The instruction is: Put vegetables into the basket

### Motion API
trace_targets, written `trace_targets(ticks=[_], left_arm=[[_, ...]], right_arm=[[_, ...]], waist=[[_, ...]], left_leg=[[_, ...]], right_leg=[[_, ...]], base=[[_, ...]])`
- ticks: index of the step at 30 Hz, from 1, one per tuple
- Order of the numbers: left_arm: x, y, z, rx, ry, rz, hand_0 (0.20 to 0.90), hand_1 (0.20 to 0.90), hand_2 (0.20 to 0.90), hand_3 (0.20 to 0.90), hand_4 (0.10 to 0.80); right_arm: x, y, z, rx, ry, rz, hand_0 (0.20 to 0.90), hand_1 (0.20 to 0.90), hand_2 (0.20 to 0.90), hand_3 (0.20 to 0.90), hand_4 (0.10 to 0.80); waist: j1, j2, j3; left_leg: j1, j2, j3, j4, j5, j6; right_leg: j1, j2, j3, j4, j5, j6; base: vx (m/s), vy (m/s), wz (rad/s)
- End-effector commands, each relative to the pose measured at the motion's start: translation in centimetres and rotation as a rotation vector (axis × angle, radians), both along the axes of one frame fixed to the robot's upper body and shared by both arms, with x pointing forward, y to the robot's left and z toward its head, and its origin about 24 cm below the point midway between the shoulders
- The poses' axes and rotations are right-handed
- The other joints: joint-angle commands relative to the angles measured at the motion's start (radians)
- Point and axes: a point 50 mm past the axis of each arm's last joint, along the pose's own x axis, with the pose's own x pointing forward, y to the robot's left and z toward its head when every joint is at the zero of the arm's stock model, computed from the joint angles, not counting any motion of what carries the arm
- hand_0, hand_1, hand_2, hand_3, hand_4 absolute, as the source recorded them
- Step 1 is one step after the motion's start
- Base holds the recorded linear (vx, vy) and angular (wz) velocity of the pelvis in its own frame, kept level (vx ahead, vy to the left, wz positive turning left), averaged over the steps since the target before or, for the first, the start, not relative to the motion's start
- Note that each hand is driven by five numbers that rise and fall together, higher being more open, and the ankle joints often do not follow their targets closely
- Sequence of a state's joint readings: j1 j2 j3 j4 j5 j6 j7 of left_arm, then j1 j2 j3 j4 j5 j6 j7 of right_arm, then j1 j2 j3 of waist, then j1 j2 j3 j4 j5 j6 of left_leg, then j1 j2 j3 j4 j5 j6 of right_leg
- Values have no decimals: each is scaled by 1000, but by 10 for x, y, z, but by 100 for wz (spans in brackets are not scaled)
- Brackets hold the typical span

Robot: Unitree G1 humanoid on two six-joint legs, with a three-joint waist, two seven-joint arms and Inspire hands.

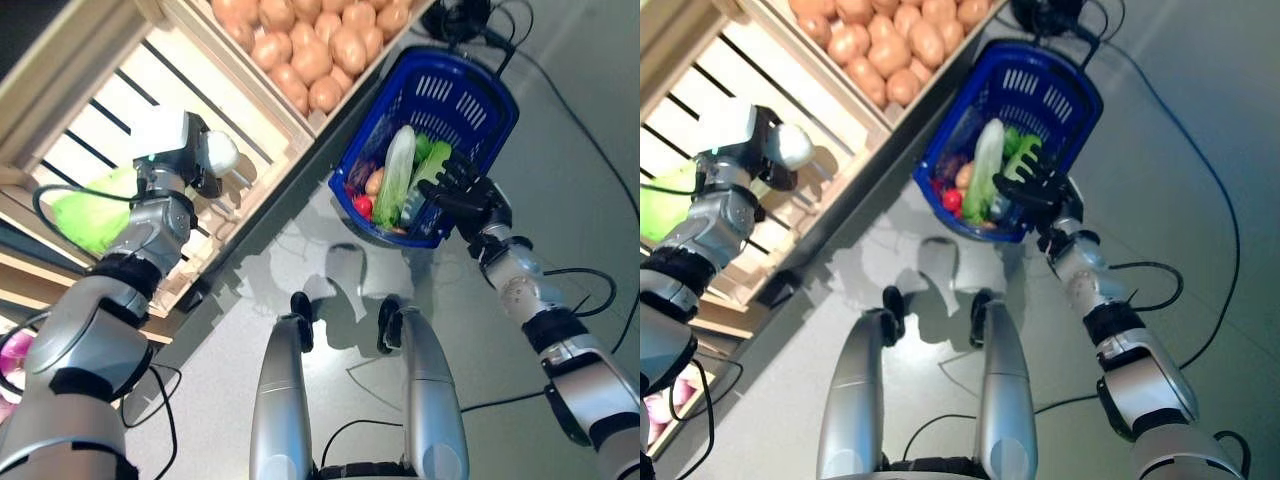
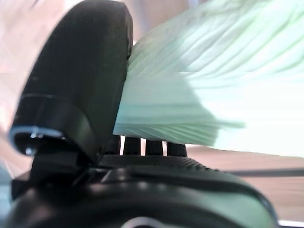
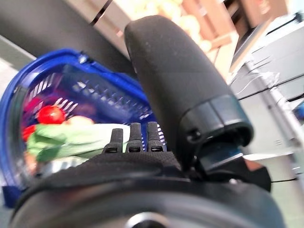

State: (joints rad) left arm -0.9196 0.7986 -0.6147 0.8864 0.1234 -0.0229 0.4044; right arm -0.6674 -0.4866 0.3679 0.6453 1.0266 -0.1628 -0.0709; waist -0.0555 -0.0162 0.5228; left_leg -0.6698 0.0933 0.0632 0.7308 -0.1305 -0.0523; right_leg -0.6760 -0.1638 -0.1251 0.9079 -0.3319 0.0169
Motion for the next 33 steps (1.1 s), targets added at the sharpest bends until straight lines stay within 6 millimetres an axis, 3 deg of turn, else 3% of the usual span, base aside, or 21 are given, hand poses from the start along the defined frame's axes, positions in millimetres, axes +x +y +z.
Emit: trace_targets(ticks=[1, 5, 15, 26, 28, 33], left_arm=[[-6, 8, 42, -126, -215, -49, 300, 300, 300, 300, 400], [-13, -3, 15, -308, -192, -156, 300, 300, 300, 300, 400], [-26, -37, -32, -806, -124, -385, 300, 300, 300, 300, 400], [-33, -85, -50, -894, -25, -596, 300, 300, 300, 300, 400], [-39, -97, -61, -914, 19, -637, 300, 300, 300, 300, 400], [-42, -115, -65, -950, 51, -708, 300, 300, 300, 300, 400]], right_arm=[[-2, -2, 38, 36, -207, -91, 900, 900, 900, 900, 800], [-10, 17, 4, 49, -81, 7, 900, 900, 900, 900, 800], [-32, 45, -38, -5, 46, 329, 900, 900, 900, 900, 800], [-48, 70, -63, -49, 174, 612, 900, 900, 900, 900, 800], [-56, 84, -71, -44, 202, 678, 900, 900, 900, 900, 800], [-57, 90, -68, -46, 175, 707, 900, 900, 900, 900, 800]], waist=[[32, 25, -90], [54, 16, -168], [79, 16, -317], [93, 4, -366], [93, 1, -386], [97, -7, -415]], left_leg=[[131, -20, 29, -51, -21, 2], [279, -42, 16, -162, -8, 1], [551, -52, 9, -411, 62, -10], [691, -47, 7, -476, 53, -12], [733, -47, 1, -545, 77, -6], [758, -42, 3, -636, 115, -10]], right_leg=[[126, -17, 3, -149, 145, 10], [299, -27, -23, -279, 146, 10], [605, -11, -82, -568, 195, 14], [744, 12, -108, -623, 191, 14], [776, 19, -108, -680, 219, 25], [808, 27, -110, -777, 266, 39]], base=[[124, -50, 7], [162, -39, 15], [137, -34, 6], [91, -49, 12], [87, -42, 6], [38, -44, 5]])
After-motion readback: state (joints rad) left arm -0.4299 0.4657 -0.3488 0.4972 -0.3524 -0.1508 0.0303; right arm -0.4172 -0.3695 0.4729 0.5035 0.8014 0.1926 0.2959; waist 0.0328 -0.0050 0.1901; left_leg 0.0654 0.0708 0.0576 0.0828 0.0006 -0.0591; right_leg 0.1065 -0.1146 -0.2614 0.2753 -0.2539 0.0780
